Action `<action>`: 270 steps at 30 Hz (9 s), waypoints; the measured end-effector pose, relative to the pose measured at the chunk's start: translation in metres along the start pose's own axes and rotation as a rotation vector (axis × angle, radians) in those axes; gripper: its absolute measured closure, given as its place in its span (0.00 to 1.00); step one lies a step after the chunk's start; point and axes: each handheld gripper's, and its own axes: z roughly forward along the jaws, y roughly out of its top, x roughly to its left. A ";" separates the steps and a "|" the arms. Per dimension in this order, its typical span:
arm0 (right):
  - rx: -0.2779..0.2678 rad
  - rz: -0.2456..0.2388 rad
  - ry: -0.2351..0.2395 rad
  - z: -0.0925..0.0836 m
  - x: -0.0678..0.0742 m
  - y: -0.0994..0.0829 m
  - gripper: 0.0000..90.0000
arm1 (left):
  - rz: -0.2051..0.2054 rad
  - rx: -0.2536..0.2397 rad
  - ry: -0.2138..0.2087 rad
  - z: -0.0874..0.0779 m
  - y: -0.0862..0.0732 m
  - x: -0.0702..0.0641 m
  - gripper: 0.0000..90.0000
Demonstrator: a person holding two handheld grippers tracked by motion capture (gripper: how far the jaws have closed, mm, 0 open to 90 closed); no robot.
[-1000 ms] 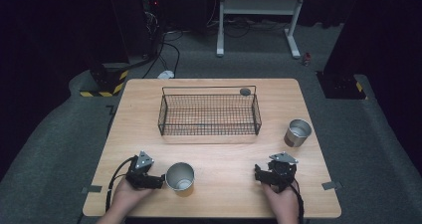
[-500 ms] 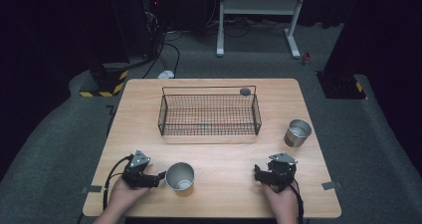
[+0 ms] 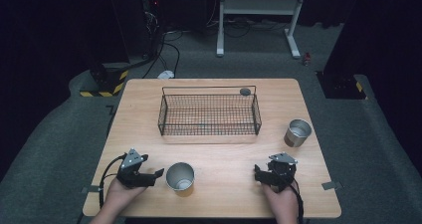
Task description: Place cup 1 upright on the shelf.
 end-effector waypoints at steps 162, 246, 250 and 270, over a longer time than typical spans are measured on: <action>0.002 -0.009 0.010 -0.001 0.000 -0.001 0.10 | 0.059 -0.242 -0.142 0.003 0.056 -0.050 0.15; 0.000 -0.009 0.014 -0.001 0.001 -0.001 0.10 | -0.017 -0.241 0.079 0.090 0.201 0.004 0.14; 0.000 -0.009 0.014 -0.001 0.001 -0.001 0.10 | -0.025 -0.223 0.084 0.097 0.202 0.008 0.14; 0.001 -0.009 0.014 -0.001 0.001 -0.001 0.10 | -0.080 -0.155 0.112 0.130 0.187 0.018 0.14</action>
